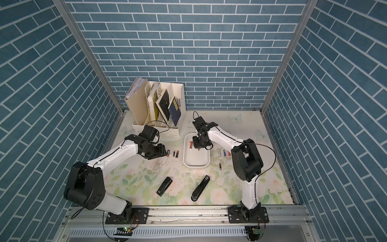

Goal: Take the batteries out of the storage box
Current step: Pick up the battery from the storage box, then place the battery at the center of the board.

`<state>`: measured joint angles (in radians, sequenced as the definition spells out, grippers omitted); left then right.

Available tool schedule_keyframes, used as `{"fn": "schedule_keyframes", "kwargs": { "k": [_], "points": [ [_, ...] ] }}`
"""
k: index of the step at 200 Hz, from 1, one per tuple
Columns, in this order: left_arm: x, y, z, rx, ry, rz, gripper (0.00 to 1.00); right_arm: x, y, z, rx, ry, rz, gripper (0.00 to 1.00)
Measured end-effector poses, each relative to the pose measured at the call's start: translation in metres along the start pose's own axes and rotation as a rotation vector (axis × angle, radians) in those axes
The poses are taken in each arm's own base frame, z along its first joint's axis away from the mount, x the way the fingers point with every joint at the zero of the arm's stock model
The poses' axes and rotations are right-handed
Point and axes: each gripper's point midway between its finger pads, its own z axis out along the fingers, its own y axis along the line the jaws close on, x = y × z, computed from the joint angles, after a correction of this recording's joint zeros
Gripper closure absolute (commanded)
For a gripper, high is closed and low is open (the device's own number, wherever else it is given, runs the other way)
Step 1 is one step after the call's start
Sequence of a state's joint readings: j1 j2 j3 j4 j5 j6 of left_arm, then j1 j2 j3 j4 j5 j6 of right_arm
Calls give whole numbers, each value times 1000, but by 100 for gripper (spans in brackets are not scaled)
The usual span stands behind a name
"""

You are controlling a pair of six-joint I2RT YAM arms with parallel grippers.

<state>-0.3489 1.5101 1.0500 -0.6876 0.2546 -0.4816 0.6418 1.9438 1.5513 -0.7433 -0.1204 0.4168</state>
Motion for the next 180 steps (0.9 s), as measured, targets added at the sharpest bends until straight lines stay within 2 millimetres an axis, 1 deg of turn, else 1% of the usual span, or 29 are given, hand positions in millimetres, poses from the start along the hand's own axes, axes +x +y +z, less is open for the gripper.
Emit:
{"fn": "schedule_keyframes", "kwargs": {
  "k": [21, 45, 71, 85, 97, 111, 146, 163, 180],
  "points": [
    [0, 0, 1, -2, 2, -1, 39, -5, -14, -16, 5, -24, 26, 86],
    [-2, -1, 1, -3, 5, 0, 39, -3, -35, -36, 20, -47, 58, 85],
    [-6, -3, -1, 0, -1, 2, 39, 10, -62, -56, 45, -62, 98, 85],
    [-8, -4, -1, 2, -3, 4, 39, 22, -77, -61, 63, -56, 121, 85],
    [-8, -5, -1, 2, -3, 4, 39, 37, -89, -60, 81, -35, 138, 85],
    [-8, -4, 0, 0, 1, 4, 39, 56, -99, -55, 96, -4, 152, 85],
    [-7, -3, 4, -8, 15, 3, 39, 106, -119, -36, 133, 95, 182, 85],
    [-6, -2, 6, -11, 23, 2, 39, 125, -127, -26, 157, 137, 189, 85],
    [-6, -2, 7, -13, 25, 1, 39, 136, -134, -21, 172, 159, 200, 85]
  ]
}}
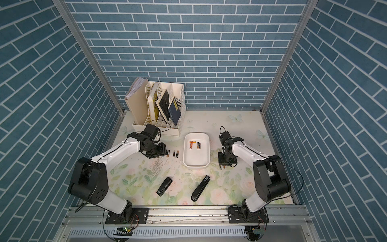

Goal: Take the batteries out of the storage box
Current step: Place the battery at the center of the board.

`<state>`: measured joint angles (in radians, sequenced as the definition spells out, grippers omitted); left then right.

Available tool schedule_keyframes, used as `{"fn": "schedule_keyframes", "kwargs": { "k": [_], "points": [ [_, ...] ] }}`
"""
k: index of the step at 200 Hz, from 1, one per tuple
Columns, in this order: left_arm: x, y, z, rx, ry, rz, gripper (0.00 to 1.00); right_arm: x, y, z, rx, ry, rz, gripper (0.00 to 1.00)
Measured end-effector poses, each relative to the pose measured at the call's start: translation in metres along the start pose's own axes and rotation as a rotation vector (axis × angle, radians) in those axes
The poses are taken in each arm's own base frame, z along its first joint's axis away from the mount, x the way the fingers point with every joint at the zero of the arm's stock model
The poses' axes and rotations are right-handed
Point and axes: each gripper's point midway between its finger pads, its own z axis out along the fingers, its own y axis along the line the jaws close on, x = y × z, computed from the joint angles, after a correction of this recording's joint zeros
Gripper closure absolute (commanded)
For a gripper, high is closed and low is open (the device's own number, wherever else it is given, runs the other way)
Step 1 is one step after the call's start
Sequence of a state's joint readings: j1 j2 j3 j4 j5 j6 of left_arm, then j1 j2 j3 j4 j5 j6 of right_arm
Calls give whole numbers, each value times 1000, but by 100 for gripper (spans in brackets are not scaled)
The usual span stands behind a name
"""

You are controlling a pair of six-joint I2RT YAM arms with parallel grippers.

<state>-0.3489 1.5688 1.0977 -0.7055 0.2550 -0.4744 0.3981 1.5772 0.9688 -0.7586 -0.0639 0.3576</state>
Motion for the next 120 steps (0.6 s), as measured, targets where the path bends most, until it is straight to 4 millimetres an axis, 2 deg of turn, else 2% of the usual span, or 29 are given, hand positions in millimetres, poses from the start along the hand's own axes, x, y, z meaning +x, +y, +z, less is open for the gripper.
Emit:
{"fn": "schedule_keyframes", "kwargs": {
  "k": [49, 120],
  "points": [
    [0, 0, 1, -2, 4, -1, 39, -8, -15, 7, 27, -21, 4, 85],
    [1, 1, 1, -3, 5, -2, 39, -4, -19, 23, 31, 2, -3, 85]
  ]
}}
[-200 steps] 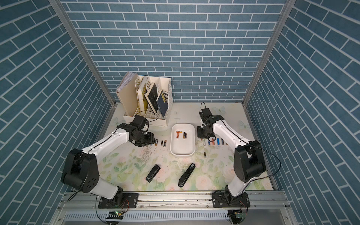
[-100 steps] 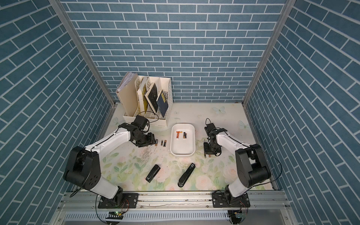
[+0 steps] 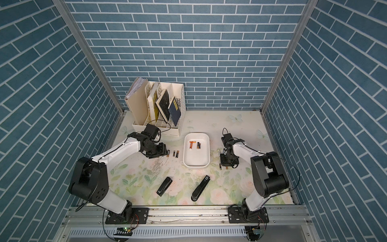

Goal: Take the batteries out of the storage box
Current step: Place the battery at the center of the board.

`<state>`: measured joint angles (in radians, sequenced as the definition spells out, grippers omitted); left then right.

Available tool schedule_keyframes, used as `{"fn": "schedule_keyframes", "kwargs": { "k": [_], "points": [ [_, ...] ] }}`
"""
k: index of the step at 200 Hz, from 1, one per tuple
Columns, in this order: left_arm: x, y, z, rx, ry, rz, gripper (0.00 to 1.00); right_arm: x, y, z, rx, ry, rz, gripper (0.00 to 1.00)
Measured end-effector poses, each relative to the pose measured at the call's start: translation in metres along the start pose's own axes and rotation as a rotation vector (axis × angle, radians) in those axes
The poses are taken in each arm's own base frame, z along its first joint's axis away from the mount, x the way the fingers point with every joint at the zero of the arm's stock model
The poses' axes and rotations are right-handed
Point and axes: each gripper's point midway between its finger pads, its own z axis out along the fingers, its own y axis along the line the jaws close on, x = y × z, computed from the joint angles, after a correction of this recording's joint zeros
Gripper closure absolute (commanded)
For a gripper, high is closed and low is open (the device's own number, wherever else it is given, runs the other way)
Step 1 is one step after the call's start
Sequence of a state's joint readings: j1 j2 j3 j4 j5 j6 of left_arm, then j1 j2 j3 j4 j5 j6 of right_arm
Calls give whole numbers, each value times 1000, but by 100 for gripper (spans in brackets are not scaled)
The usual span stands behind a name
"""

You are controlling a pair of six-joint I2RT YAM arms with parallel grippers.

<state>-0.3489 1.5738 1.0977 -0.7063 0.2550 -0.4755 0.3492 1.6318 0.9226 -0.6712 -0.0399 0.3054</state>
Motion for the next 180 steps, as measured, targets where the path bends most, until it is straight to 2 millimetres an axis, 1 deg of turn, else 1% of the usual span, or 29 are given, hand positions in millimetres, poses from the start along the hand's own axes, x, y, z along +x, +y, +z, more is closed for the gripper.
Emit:
{"fn": "schedule_keyframes", "kwargs": {
  "k": [23, 62, 136, 155, 180],
  "points": [
    [0, 0, 0, 0, 0, -4, 38, 0, 0, 1, -2, 3, 1, 84],
    [0, 0, 0, 1, -1, -9, 38, 1, 1, 2, -7, 3, 0, 79],
    [0, 1, 0, -15, 10, -10, 38, 1, 0, 0, 1, 6, 1, 74],
    [-4, 0, -5, -30, 6, -6, 37, -4, 1, -4, -2, -3, 0, 72],
    [-17, -8, -16, -46, -25, 9, 37, -14, 4, -11, -9, -29, -1, 70]
  ]
}}
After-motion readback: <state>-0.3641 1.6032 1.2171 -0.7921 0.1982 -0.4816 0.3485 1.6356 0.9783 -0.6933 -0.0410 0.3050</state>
